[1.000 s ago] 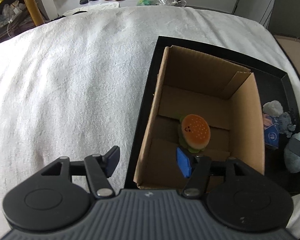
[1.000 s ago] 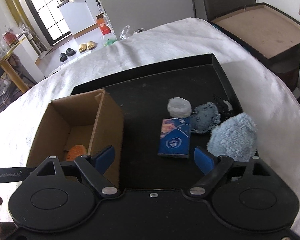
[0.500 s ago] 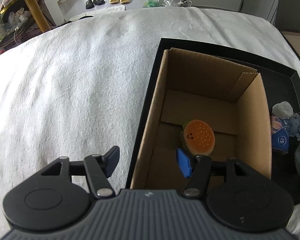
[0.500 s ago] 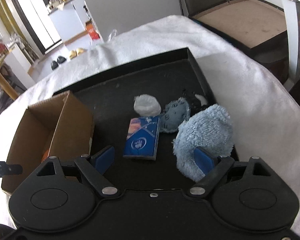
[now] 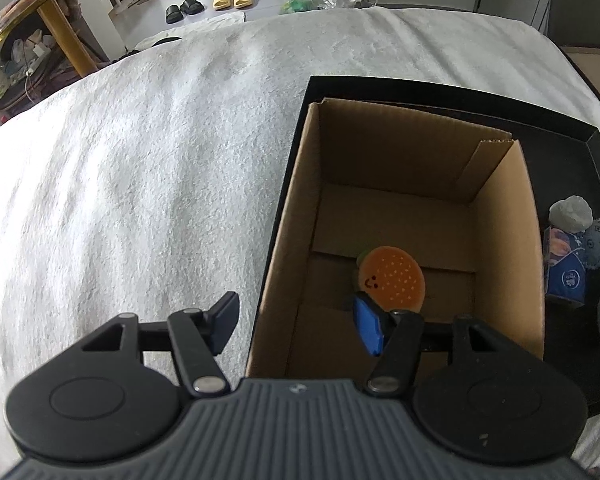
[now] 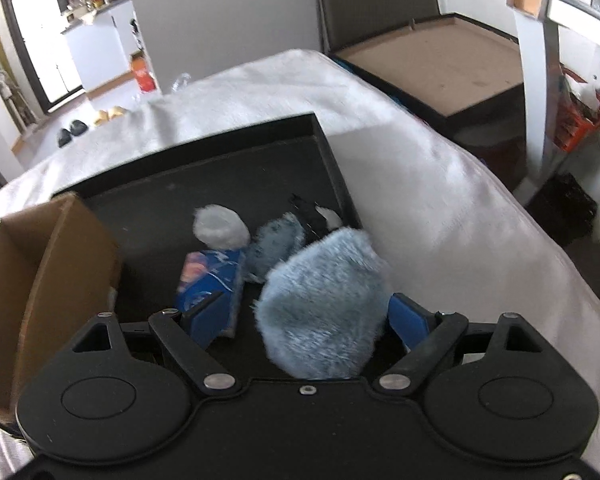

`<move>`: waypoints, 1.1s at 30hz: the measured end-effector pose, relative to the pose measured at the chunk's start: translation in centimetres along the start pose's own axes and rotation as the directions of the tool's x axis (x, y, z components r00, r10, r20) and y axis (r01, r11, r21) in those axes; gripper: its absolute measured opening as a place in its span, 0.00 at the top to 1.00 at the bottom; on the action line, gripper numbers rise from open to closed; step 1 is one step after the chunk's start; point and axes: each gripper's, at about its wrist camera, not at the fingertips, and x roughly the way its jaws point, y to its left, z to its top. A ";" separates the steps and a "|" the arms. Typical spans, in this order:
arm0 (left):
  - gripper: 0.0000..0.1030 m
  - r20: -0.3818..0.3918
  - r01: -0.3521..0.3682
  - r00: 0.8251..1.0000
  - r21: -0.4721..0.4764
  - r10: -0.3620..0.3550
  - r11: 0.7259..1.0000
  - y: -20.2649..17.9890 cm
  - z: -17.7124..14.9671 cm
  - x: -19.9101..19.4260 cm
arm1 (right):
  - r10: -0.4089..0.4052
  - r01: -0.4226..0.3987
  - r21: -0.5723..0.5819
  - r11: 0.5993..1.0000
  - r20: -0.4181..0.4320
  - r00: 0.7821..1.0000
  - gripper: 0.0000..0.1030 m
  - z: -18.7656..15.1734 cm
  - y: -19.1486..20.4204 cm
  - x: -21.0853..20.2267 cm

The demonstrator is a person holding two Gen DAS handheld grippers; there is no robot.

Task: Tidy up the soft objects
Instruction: 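Grasp the blue fluffy ball with the right tool and lift it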

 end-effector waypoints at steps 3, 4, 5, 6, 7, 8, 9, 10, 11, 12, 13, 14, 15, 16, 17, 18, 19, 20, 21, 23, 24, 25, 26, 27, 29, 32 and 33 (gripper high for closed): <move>0.41 -0.001 0.004 1.000 0.007 -0.004 1.000 -0.4 0.0 0.1 | -0.035 0.035 -0.008 0.999 -0.016 0.999 0.16 -0.4 0.0 0.9; 0.41 -0.003 0.008 1.000 0.009 -0.008 1.000 -0.5 0.0 0.1 | -0.039 0.039 -0.005 0.999 -0.021 0.999 0.16 -0.4 0.0 1.2; 0.41 -0.003 0.011 1.000 0.011 -0.011 1.000 -0.7 0.0 0.0 | -0.043 0.043 -0.005 0.999 -0.025 0.999 0.16 -0.4 0.0 1.5; 0.41 -0.003 0.015 1.000 0.015 -0.015 1.000 -0.8 -0.1 0.0 | -0.051 0.051 -0.012 0.999 -0.030 0.998 0.17 -0.5 0.0 1.8; 0.40 -0.001 0.011 1.000 0.021 -0.011 1.000 -0.9 -0.1 -0.1 | -0.063 0.063 -0.021 0.998 -0.035 0.997 0.22 -0.5 0.0 2.1; 0.40 0.000 0.008 1.000 0.025 -0.008 1.000 -1.0 -0.2 -0.1 | -0.068 0.067 -0.027 0.997 -0.037 0.997 0.27 -0.6 0.1 2.2; 0.40 -0.001 0.009 1.000 0.024 -0.009 1.000 -1.0 -0.2 -0.1 | -0.060 0.059 -0.026 0.998 -0.036 0.998 0.40 -0.6 0.0 2.3; 0.40 -0.001 0.011 1.000 0.022 -0.011 1.000 -1.0 -0.2 -0.1 | -0.043 0.042 -0.021 0.999 -0.039 0.998 0.42 -0.6 -0.1 2.3; 0.40 0.000 0.012 1.000 0.021 -0.012 1.000 -0.9 -0.2 -0.2 | -0.042 0.041 -0.020 0.999 -0.040 0.998 0.45 -0.7 -0.1 2.2; 0.40 0.000 0.014 1.000 0.019 -0.014 1.000 -0.8 -0.2 -0.2 | -0.041 0.040 -0.025 0.999 -0.038 0.998 0.49 -0.7 -0.1 2.1; 0.40 0.001 0.017 1.000 0.017 -0.017 1.000 -0.8 -0.2 -0.3 | -0.037 0.036 -0.030 0.999 -0.040 0.999 0.50 -0.8 -0.1 2.0; 0.40 0.001 0.020 1.000 0.018 -0.020 1.000 -0.8 -0.2 -0.3 | -0.034 0.033 -0.027 0.999 -0.042 0.999 0.51 -0.8 -0.1 2.0; 0.40 0.003 0.022 1.000 0.019 -0.022 1.000 -0.7 -0.2 -0.4 | -0.030 0.029 -0.023 0.999 -0.043 0.999 0.51 -0.8 -0.2 1.9; 0.40 0.005 0.022 1.000 0.020 -0.022 1.000 -0.7 -0.2 -0.4 | -0.029 0.028 -0.025 0.999 -0.044 0.999 0.52 -0.7 -0.1 1.9; 0.40 0.007 0.023 1.000 0.021 -0.023 1.000 -0.7 -0.2 -0.5 | -0.028 0.027 -0.027 0.999 -0.045 0.999 0.52 -0.7 -0.1 1.8; 0.40 0.007 0.024 1.000 0.021 -0.024 0.999 -0.6 -0.3 -0.6 | -0.026 0.024 -0.028 0.999 -0.047 0.999 0.53 -0.7 -0.1 1.7; 0.40 0.008 0.026 1.000 0.021 -0.026 0.999 -0.5 -0.3 -0.6 | -0.023 0.022 -0.028 0.999 -0.048 0.999 0.53 -0.7 -0.1 1.6; 0.40 0.009 0.028 1.000 0.020 -0.028 0.999 -0.4 -0.3 -0.5 | -0.020 0.019 -0.029 0.999 -0.049 0.999 0.53 -0.7 -0.1 1.5; 0.40 0.010 0.028 1.000 0.018 -0.028 0.999 -0.3 -0.3 -0.6 | -0.017 0.016 -0.028 0.999 -0.050 0.999 0.53 -0.6 0.0 1.3; 0.40 0.015 0.033 0.999 0.017 -0.033 0.999 -0.2 -0.4 -0.7 | -0.010 0.009 -0.025 1.000 -0.048 0.999 0.53 -0.4 0.0 1.0; 0.40 0.019 0.037 0.999 0.018 -0.037 0.999 -0.1 -0.4 -0.8 | -0.005 0.004 -0.027 1.000 -0.047 0.999 0.53 -0.3 0.2 0.8; 0.40 0.022 0.039 0.999 0.019 -0.039 0.999 0.0 -0.4 -0.8 | 0.001 -0.002 -0.029 1.000 -0.046 0.999 0.53 -0.1 0.3 0.6; 0.40 0.027 0.040 0.999 0.020 -0.041 0.999 0.1 -0.4 -0.9 | 0.009 -0.011 -0.030 0.999 -0.045 0.999 0.53 0.1 0.5 0.2; 0.40 0.032 0.042 0.999 0.019 -0.043 0.999 0.2 -0.4 -1.0 | 0.019 -0.020 -0.034 0.999 -0.040 0.999 0.53 0.3 0.7 -0.2; 0.40 0.040 0.050 0.998 0.014 -0.051 0.999 0.5 -0.3 -1.1 | 0.034 -0.035 -0.051 0.998 -0.034 0.999 0.53 0.8 1.4 -0.9; 0.40 0.043 0.061 0.997 -0.003 -0.061 0.998 1.0 -0.2 -1.1 | 0.074 -0.076 -0.077 0.994 -0.028 0.997 0.53 1.6 2.7 -1.9; 0.40 0.041 0.068 0.997 -0.007 -0.068 0.998 1.2 -0.2 -1.0 | 0.083 -0.085 -0.088 0.993 -0.027 0.996 0.53 1.8 3.1 -2.1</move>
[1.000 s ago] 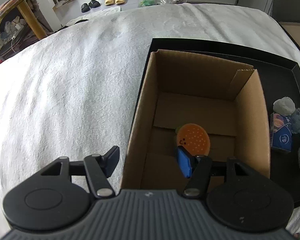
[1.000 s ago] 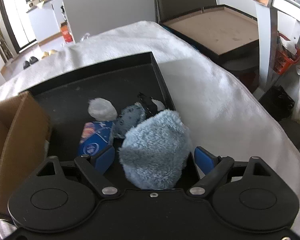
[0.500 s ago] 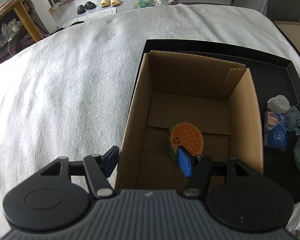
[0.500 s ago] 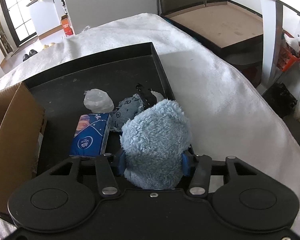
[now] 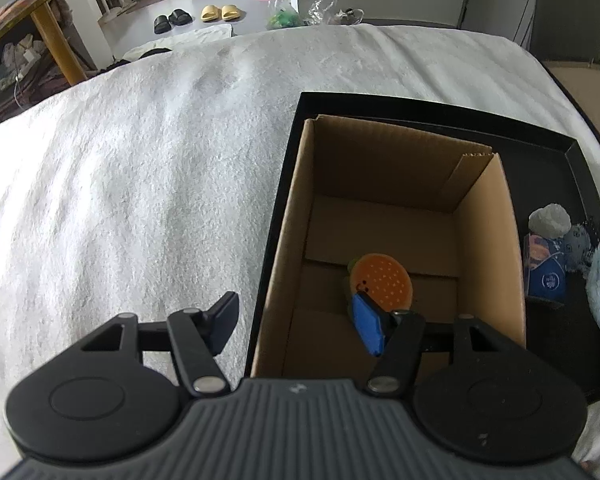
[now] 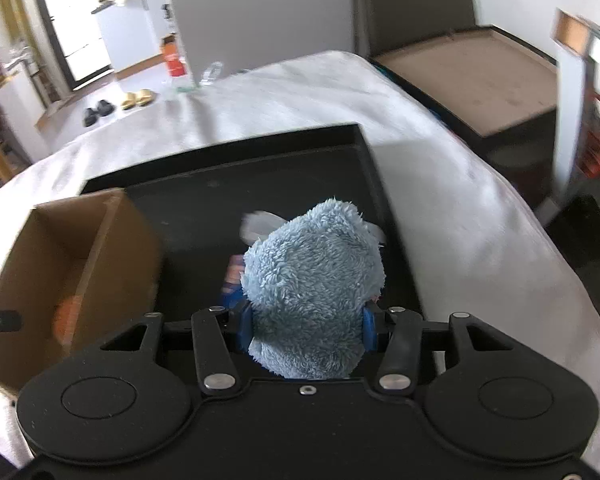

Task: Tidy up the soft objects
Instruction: 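Grasp the blue fluffy ball with the right tool and lift it, then lower the blue fluffy ball into the box and open the right tool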

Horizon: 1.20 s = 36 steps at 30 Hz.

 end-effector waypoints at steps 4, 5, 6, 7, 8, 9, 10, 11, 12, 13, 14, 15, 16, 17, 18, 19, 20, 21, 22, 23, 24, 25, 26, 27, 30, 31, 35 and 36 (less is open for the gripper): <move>0.43 0.006 0.023 1.000 -0.009 -0.023 1.000 0.7 0.0 -0.1 | 0.021 -0.020 -0.033 0.999 0.024 1.000 0.53 1.0 1.7 -0.9; 0.43 0.005 0.028 1.000 -0.017 -0.028 0.999 0.8 0.0 -0.1 | 0.026 -0.025 -0.039 0.999 0.027 0.999 0.53 1.2 2.1 -1.0; 0.43 0.006 0.036 0.999 -0.024 -0.036 0.999 1.0 0.1 -0.1 | 0.033 -0.032 -0.046 0.998 0.028 0.999 0.53 1.5 2.5 -1.1; 0.43 0.011 0.042 0.999 -0.024 -0.041 0.999 1.1 0.2 -0.1 | 0.040 -0.038 -0.054 0.998 0.030 0.999 0.53 1.7 2.9 -1.2; 0.43 0.015 0.044 0.999 -0.021 -0.044 0.999 1.1 0.3 -0.2 | 0.046 -0.044 -0.063 0.997 0.031 0.998 0.53 1.9 3.3 -1.2; 0.43 0.019 0.048 0.999 -0.020 -0.048 0.999 1.2 0.3 -0.2 | 0.052 -0.050 -0.073 0.996 0.033 0.998 0.53 2.1 3.7 -1.3; 0.44 0.020 0.054 0.998 -0.020 -0.054 0.998 1.3 0.3 -0.1 | 0.057 -0.054 -0.079 0.995 0.035 0.998 0.53 2.2 4.1 -1.4; 0.44 0.021 0.060 0.998 -0.022 -0.060 0.998 1.5 0.3 -0.1 | 0.062 -0.059 -0.084 0.995 0.037 0.997 0.53 2.4 4.4 -1.6; 0.45 0.020 0.067 0.998 -0.026 -0.067 0.997 1.6 0.4 0.0 | 0.069 -0.065 -0.091 0.994 0.039 0.997 0.53 2.6 4.9 -1.7; 0.46 0.020 0.073 0.997 -0.029 -0.072 0.997 1.8 0.4 0.0 | 0.076 -0.072 -0.098 0.993 0.040 0.996 0.53 2.8 5.3 -1.8; 0.47 0.020 0.079 0.997 -0.031 -0.078 0.996 1.9 0.4 0.1 | 0.085 -0.080 -0.105 0.991 0.042 0.995 0.53 3.0 5.7 -1.9; 0.49 0.019 0.085 0.996 -0.032 -0.084 0.996 2.0 0.4 0.2 | 0.093 -0.088 -0.113 0.990 0.042 0.995 0.53 3.2 6.2 -2.0; 0.52 0.017 0.091 0.996 -0.034 -0.090 0.995 2.1 0.4 0.3 | 0.101 -0.096 -0.120 0.988 0.041 0.994 0.53 3.3 6.6 -2.1; 0.53 0.014 0.098 0.995 -0.037 -0.098 0.994 2.2 0.4 0.4 | 0.111 -0.105 -0.128 0.986 0.040 0.993 0.53 3.5 7.1 -2.1; 0.58 0.010 0.106 0.994 -0.041 -0.105 0.994 2.4 0.4 0.6 | 0.121 -0.114 -0.138 0.984 0.040 0.992 0.53 3.6 7.7 -2.1; 0.63 0.004 0.115 0.993 -0.046 -0.115 0.992 2.5 0.4 0.8 | 0.127 -0.120 -0.148 0.982 0.040 0.991 0.53 3.7 8.2 -2.2; 0.65 -0.001 0.122 0.992 -0.050 -0.122 0.991 2.7 0.4 1.0 | 0.135 -0.127 -0.160 0.979 0.041 0.990 0.53 3.8 8.8 -2.2; 0.68 -0.004 0.128 0.992 -0.053 -0.128 0.990 2.8 0.4 1.2 | 0.144 -0.135 -0.170 0.976 0.042 0.989 0.53 4.0 9.4 -2.3; 0.70 -0.007 0.131 0.991 -0.055 -0.132 0.990 3.0 0.3 1.3 | 0.155 -0.145 -0.180 0.973 0.043 0.987 0.53 4.1 9.9 -2.3; 0.71 -0.008 0.135 0.991 -0.058 -0.136 0.989 3.1 0.4 1.5 | 0.160 -0.149 -0.189 0.971 0.042 0.986 0.53 4.2 10.5 -2.3; 0.74 -0.009 0.141 0.990 -0.063 -0.142 0.988 3.2 0.4 1.6 | 0.164 -0.153 -0.197 0.968 0.041 0.986 0.53 4.3 11.0 -2.2; 0.78 -0.011 0.149 0.989 -0.069 -0.150 0.986 3.4 0.4 1.8 | 0.172 -0.161 -0.204 0.966 0.037 0.984 0.53 4.4 11.5 -2.1; 0.80 -0.014 0.156 0.987 -0.073 -0.158 0.985 3.5 0.4 1.9 | 0.179 -0.168 -0.210 0.963 0.033 0.983 0.53 4.5 12.0 -2.0; 0.82 -0.016 0.158 0.987 -0.077 -0.160 0.984 3.7 0.4 2.0 | 0.184 -0.173 -0.215 0.961 0.030 0.983 0.53 4.6 12.5 -2.0; 0.89 -0.018 0.161 0.986 -0.091 -0.163 0.983 4.2 0.4 2.4 | 0.199 -0.190 -0.231 0.954 0.019 0.980 0.53 4.6 13.8 -1.6; 0.89 -0.020 0.167 0.985 -0.099 -0.170 0.981 4.4 0.4 2.5 | 0.202 -0.193 -0.235 0.953 0.014 0.979 0.53 4.7 14.2 -1.4; 0.89 -0.020 0.184 0.982 -0.100 -0.187 0.978 4.8 0.3 2.7 | 0.217 -0.213 -0.247 0.945 -0.009 0.976 0.53 4.5 15.8 -0.7; 0.89 -0.021 0.187 0.981 -0.103 -0.191 0.977 4.9 0.3 2.7 | 0.221 -0.217 -0.254 0.943 -0.014 0.975 0.53 4.4 16.3 -0.5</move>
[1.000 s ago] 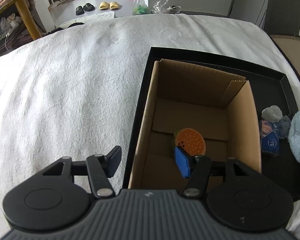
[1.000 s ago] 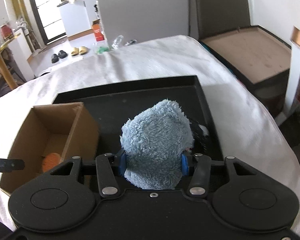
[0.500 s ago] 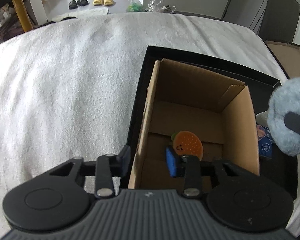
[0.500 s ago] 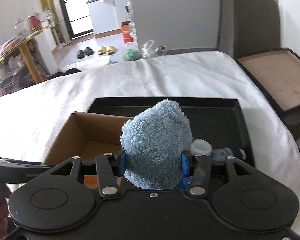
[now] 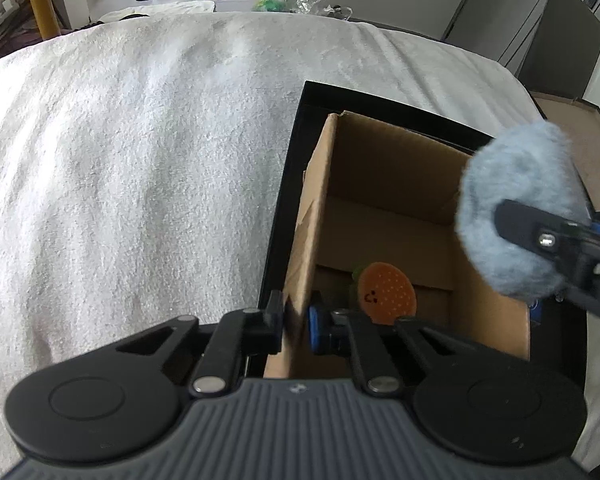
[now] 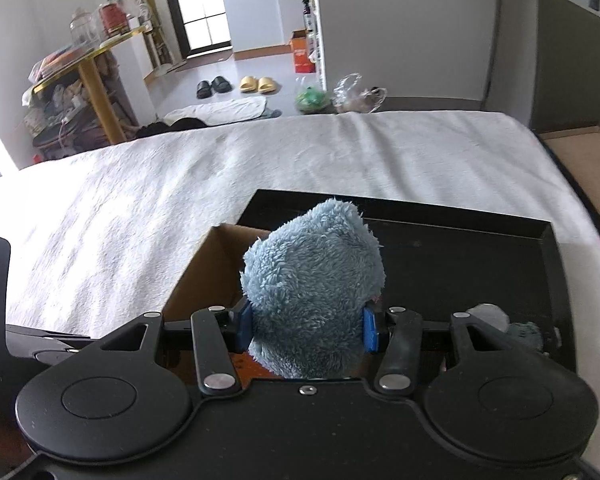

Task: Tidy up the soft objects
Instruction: 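Lower the blue fluffy ball into the box and open the right tool, then move the right tool to the blue tissue pack and grasp it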

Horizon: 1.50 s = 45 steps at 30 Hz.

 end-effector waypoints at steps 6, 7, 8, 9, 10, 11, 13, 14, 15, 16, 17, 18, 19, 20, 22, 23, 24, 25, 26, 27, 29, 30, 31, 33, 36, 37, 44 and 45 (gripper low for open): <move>0.89 -0.007 0.024 1.000 -0.021 -0.024 0.999 0.5 0.2 0.1 | 0.062 -0.062 -0.001 0.998 -0.010 0.998 0.46 0.5 2.0 1.5; 0.89 -0.008 0.027 1.000 -0.023 -0.027 0.999 0.5 0.2 0.2 | 0.073 -0.073 -0.004 0.997 -0.007 0.997 0.42 0.6 2.3 1.6; 0.89 -0.009 0.030 1.000 -0.024 -0.030 0.999 0.6 0.3 0.2 | 0.073 -0.074 -0.011 0.997 -0.010 0.997 0.40 0.7 2.5 1.7; 0.89 -0.010 0.031 0.999 -0.026 -0.031 0.999 0.6 0.3 0.2 | 0.070 -0.070 -0.014 0.997 -0.016 0.997 0.38 0.7 2.7 1.8; 0.89 -0.012 0.033 0.999 -0.028 -0.034 0.999 0.6 0.3 0.2 | 0.068 -0.068 -0.010 0.998 -0.015 0.998 0.38 0.7 2.6 1.8; 0.89 -0.011 0.036 0.999 -0.033 -0.037 0.999 0.7 0.3 0.2 | 0.065 -0.065 -0.003 0.998 -0.015 0.998 0.38 0.7 2.4 1.7; 0.88 -0.011 0.040 0.999 -0.035 -0.041 0.999 0.7 0.2 0.1 | 0.059 -0.059 0.010 0.998 -0.026 0.998 0.38 0.4 1.9 1.6; 0.88 -0.008 0.039 0.999 -0.034 -0.039 0.999 0.6 0.2 0.0 | 0.055 -0.054 0.014 0.998 -0.033 0.998 0.38 0.2 1.7 1.5; 0.88 -0.008 0.038 0.999 -0.032 -0.038 0.999 0.5 0.2 0.0 | 0.049 -0.048 0.015 0.999 -0.036 0.998 0.38 -0.1 1.5 1.4; 0.88 -0.006 0.041 0.999 -0.031 -0.041 0.999 0.4 0.2 -0.1 | 0.042 -0.041 0.017 0.999 -0.037 0.998 0.38 -0.2 1.3 1.3; 0.88 -0.005 0.040 0.999 -0.033 -0.040 0.999 0.4 0.2 -0.2 | 0.036 -0.036 0.021 0.999 -0.037 0.999 0.38 -0.4 1.1 1.1; 0.88 0.001 0.036 0.999 -0.031 -0.036 0.999 0.2 0.1 -0.4 | 0.030 -0.029 0.026 0.999 -0.038 0.999 0.38 -0.6 0.7 0.8; 0.88 0.009 0.032 0.999 -0.026 -0.031 0.999 0.0 0.2 -0.5 | 0.024 -0.023 0.029 0.999 -0.038 0.999 0.38 -0.8 0.5 0.5; 0.86 0.012 0.023 1.000 -0.020 -0.023 1.000 -0.2 0.2 -0.7 | 0.018 -0.017 0.034 0.999 -0.036 0.999 0.38 -1.0 0.1 0.1; 0.84 0.008 0.014 1.000 -0.018 -0.014 1.000 -0.5 0.1 -0.9 | 0.007 -0.006 0.039 0.999 -0.031 0.999 0.38 -1.2 -0.3 -0.5; 0.83 0.005 0.014 1.000 -0.018 -0.014 1.000 -0.5 0.1 -1.0 | 0.001 0.000 0.041 0.999 -0.026 1.000 0.38 -1.5 -0.7 -0.9; 0.79 0.006 0.017 1.000 -0.019 -0.016 1.000 -0.7 0.1 -1.1 | -0.006 0.007 0.043 0.999 -0.023 1.000 0.38 -1.6 -1.0 -1.1; 0.73 0.008 0.017 1.000 -0.020 -0.016 1.000 -0.8 0.1 -1.2 | -0.013 0.014 0.048 0.999 -0.020 1.000 0.38 -1.7 -1.4 -1.3; 0.70 0.011 0.010 1.000 -0.020 -0.010 1.000 -0.9 0.1 -1.4 | -0.019 0.020 0.053 0.998 -0.018 1.000 0.38 -1.8 -1.9 -1.6; 0.63 0.015 0.002 1.000 -0.018 -0.001 1.000 -1.2 0.1 -1.6 | -0.025 0.026 0.057 0.998 -0.017 1.000 0.38 -2.0 -2.3 -1.9; 0.54 0.029 -0.009 1.000 -0.010 0.010 1.000 -1.5 0.1 -1.9 | -0.042 0.043 0.064 0.997 -0.015 0.999 0.39 -2.3 -3.1 -2.2; 0.52 0.035 -0.016 0.999 -0.006 0.016 1.000 -1.7 0.1 -2.1 | -0.049 0.050 0.068 0.996 -0.014 0.999 0.39 -2.5 -3.5 -2.2; 0.49 0.038 -0.022 0.999 -0.002 0.022 1.000 -1.9 0.0 -2.2 | -0.059 0.060 0.075 0.995 -0.013 0.998 0.39 -2.7 -4.1 -2.3; 0.47 0.041 -0.033 0.999 0.002 0.033 0.999 -2.2 0.0 -2.4 | -0.075 0.075 0.091 0.993 -0.011 0.997 0.39 -3.1 -5.2 -2.6; 0.45 0.045 -0.046 0.998 0.009 0.046 0.999 -2.6 -0.2 -2.5 | -0.089 0.089 0.104 0.991 -0.012 0.996 0.39 -3.6 -6.5 -2.6; 0.45 0.045 -0.051 0.998 0.012 0.051 0.999 -2.8 -0.3 -2.5 | -0.095 0.095 0.105 0.990 -0.011 0.995 0.39 -3.8 -6.9 -2.6; 0.42 0.045 -0.093 0.995 0.046 0.091 0.995 -4.0 -0.1 -2.0 | -0.107 0.109 0.140 0.984 -0.022 0.994 0.39 -5.1 -9.3 -1.8; 0.40 0.045 -0.102 0.994 0.054 0.100 0.993 -4.2 -0.1 -1.9 | -0.106 0.108 0.147 0.983 -0.024 0.994 0.39 -5.2 -9.6 -1.6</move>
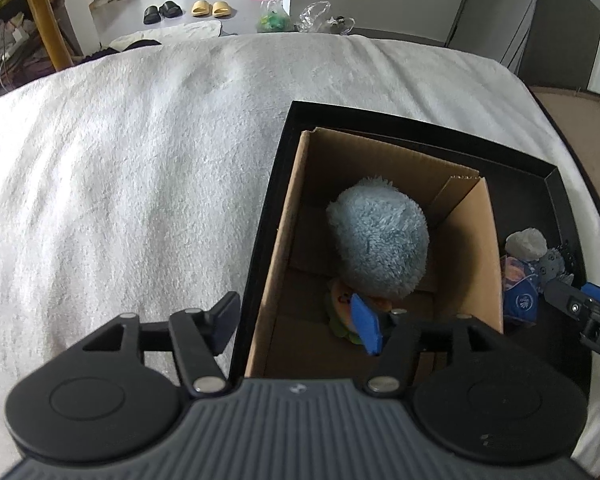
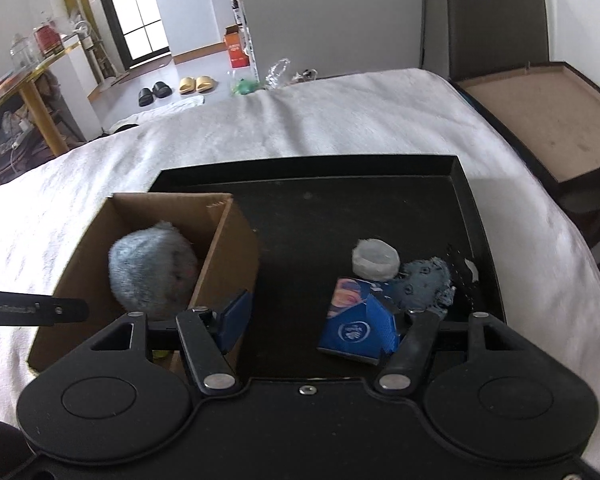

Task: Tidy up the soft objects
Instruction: 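Move the right tool to the blue tissue pack and grasp it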

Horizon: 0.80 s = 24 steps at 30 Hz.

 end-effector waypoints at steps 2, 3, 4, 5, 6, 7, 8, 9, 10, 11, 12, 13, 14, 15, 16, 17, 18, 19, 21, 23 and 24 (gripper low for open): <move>0.39 0.000 -0.017 1.000 0.010 0.017 1.000 -0.3 0.1 0.2 | 0.002 -0.002 0.018 1.000 -0.008 1.000 0.39 -0.3 -0.5 0.6; 0.38 0.000 -0.024 1.000 0.013 0.024 1.000 -0.4 0.1 0.3 | 0.000 0.000 0.023 1.000 -0.011 1.000 0.39 -0.5 -0.7 1.0; 0.38 -0.001 -0.032 0.999 0.017 0.032 0.999 -0.6 0.2 0.4 | -0.002 0.003 0.028 1.000 -0.014 1.000 0.39 -0.6 -0.9 1.3; 0.38 0.000 -0.039 0.999 0.022 0.039 0.999 -0.7 0.2 0.5 | -0.005 0.006 0.032 0.999 -0.016 1.000 0.39 -0.9 -1.1 1.7; 0.37 0.001 -0.046 0.999 0.026 0.046 0.999 -0.9 0.3 0.6 | -0.007 0.008 0.037 0.999 -0.021 1.000 0.39 -1.1 -1.3 2.1; 0.37 0.002 -0.054 0.999 0.031 0.054 0.998 -1.1 0.4 0.7 | -0.008 0.009 0.043 0.999 -0.026 1.000 0.39 -1.3 -1.4 2.5; 0.37 0.002 -0.059 0.998 0.035 0.059 0.998 -1.2 0.4 0.8 | -0.008 0.009 0.050 0.999 -0.030 1.000 0.38 -1.6 -1.6 3.0; 0.37 0.003 -0.064 0.998 0.039 0.064 0.997 -1.3 0.5 0.9 | -0.008 0.010 0.054 0.998 -0.033 0.999 0.38 -1.8 -1.6 3.3; 0.36 0.002 -0.068 0.998 0.042 0.068 0.997 -1.5 0.6 1.1 | -0.011 0.013 0.055 0.998 -0.035 0.999 0.36 -2.0 -1.8 3.6; 0.36 0.000 -0.073 0.997 0.046 0.073 0.996 -1.6 0.6 1.2 | -0.018 0.020 0.055 0.998 -0.034 0.999 0.35 -2.3 -1.9 4.0; 0.36 -0.002 -0.078 0.997 0.050 0.078 0.996 -1.8 0.7 1.4 | -0.022 0.024 0.058 0.998 -0.032 0.999 0.33 -2.5 -1.9 4.2; 0.36 -0.004 -0.082 0.997 0.053 0.082 0.995 -1.9 0.7 1.6 | -0.023 0.025 0.065 0.998 -0.030 0.999 0.33 -2.7 -2.1 4.5; 0.36 -0.006 -0.086 0.996 0.058 0.086 0.995 -2.0 0.7 1.7 | -0.026 0.028 0.070 0.997 -0.031 0.999 0.33 -2.9 -2.1 5.0; 0.36 -0.008 -0.089 0.996 0.064 0.090 0.994 -2.2 0.7 1.9 | -0.028 0.031 0.072 0.997 -0.034 0.999 0.33 -3.0 -2.2 5.3; 0.36 -0.010 -0.092 0.996 0.069 0.093 0.993 -2.2 0.7 2.0 | -0.026 0.029 0.075 0.997 -0.038 0.999 0.33 -3.2 -2.2 5.7; 0.36 -0.013 -0.097 0.995 0.073 0.098 0.993 -2.3 0.7 2.1 | -0.021 0.024 0.077 0.997 -0.042 0.999 0.33 -3.4 -2.1 6.0; 0.36 -0.016 -0.101 0.995 0.075 0.103 0.992 -2.3 0.7 2.2 | -0.022 0.025 0.071 0.997 -0.044 0.999 0.31 -3.6 -2.1 6.3; 0.36 -0.020 -0.105 0.994 0.074 0.107 0.992 -2.3 0.7 2.4 | -0.032 0.034 0.058 0.998 -0.045 0.998 0.29 -3.7 -1.9 6.5; 0.36 -0.028 -0.113 0.993 0.073 0.115 0.991 -2.3 0.7 2.7 | -0.051 0.053 0.036 0.998 -0.046 0.998 0.28 -3.8 -1.5 6.9; 0.36 -0.031 -0.122 0.992 0.074 0.124 0.990 -2.3 0.7 2.9 | -0.061 0.063 0.032 0.998 -0.040 0.997 0.26 -3.8 -1.4 7.0; 0.36 -0.032 -0.125 0.991 0.076 0.128 0.989 -2.3 0.7 2.9 | -0.073 0.074 0.029 0.997 -0.036 0.997 0.22 -3.8 -1.4 7.0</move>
